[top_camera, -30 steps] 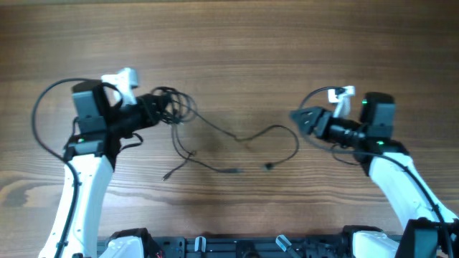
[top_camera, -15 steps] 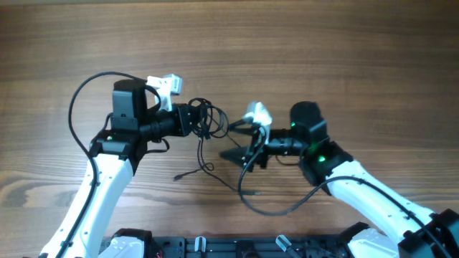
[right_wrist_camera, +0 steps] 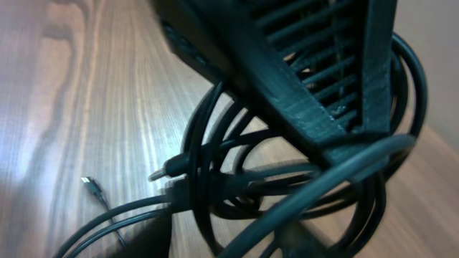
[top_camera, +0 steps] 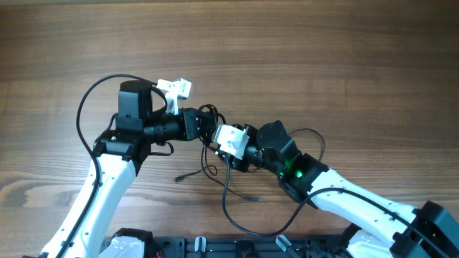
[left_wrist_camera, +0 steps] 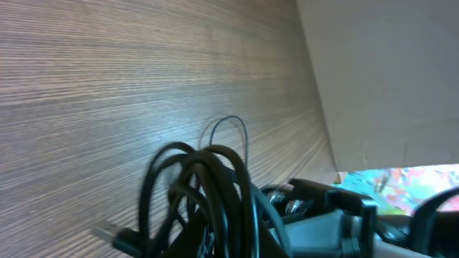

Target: Untangle cables

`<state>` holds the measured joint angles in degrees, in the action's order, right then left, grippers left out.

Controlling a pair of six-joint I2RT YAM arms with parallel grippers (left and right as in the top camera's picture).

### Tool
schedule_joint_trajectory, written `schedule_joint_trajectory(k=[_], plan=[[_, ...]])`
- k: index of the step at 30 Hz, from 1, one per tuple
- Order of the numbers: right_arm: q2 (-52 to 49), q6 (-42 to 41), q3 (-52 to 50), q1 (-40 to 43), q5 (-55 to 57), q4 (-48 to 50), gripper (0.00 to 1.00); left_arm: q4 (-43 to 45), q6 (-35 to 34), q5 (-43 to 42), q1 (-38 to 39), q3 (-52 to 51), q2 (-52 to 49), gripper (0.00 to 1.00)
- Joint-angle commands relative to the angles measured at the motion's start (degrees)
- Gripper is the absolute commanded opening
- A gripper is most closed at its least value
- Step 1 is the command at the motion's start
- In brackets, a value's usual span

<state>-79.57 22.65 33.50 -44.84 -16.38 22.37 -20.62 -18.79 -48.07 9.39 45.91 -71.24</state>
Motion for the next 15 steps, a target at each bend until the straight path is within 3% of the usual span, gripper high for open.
schedule_joint_trajectory(k=[1, 4, 10, 13, 15], plan=[[-1.2, -0.4, 0.2, -0.2, 3.5, 1.0, 0.04, 0.1, 0.4, -3.7, 0.2, 0.3, 0.3, 0.13], [-1.1, -7.3, 0.2, -0.1, 5.0, 0.8, 0.04, -0.7, 0.5, 1.8, -0.2, 0.3, 0.3, 0.04], [3.7, -21.9, 0.2, 4.5, 8.9, -0.1, 0.04, -9.1, 0.2, 22.0, -1.7, 0.3, 0.3, 0.04], [6.3, -29.8, 0.2, 12.7, 11.0, -2.3, 0.04, -14.3, -4.9, 34.9, -4.7, 0.3, 0.3, 0.04], [6.6, -35.5, 0.2, 19.0, 11.0, -2.8, 0.04, -14.7, -6.2, 37.1, -7.6, 0.3, 0.3, 0.04]])
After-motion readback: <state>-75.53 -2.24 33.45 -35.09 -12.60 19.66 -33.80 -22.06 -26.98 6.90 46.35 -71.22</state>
